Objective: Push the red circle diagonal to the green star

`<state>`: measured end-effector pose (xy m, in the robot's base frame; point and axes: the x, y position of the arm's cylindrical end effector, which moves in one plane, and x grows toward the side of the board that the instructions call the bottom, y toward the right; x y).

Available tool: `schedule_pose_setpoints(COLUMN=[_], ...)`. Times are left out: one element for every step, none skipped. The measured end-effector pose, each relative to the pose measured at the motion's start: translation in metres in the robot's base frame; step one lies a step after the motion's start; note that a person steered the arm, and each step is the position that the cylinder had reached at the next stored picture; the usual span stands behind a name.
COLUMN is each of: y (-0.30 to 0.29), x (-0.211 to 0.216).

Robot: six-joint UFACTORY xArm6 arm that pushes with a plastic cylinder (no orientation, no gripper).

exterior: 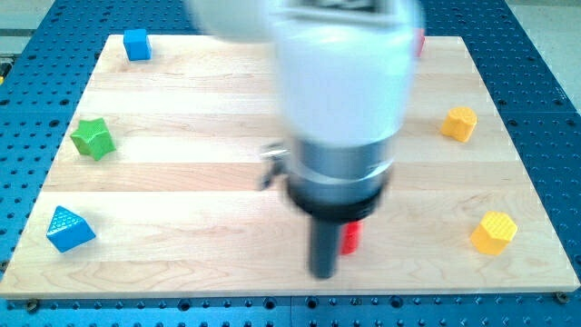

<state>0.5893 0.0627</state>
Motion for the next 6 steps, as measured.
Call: schedule_pose_setpoints(y=[0.013, 0.023, 0.069, 0.132, 0.137, 0.206], x=[-0.037, -0.017, 0.014, 0.006, 0.027, 0.018])
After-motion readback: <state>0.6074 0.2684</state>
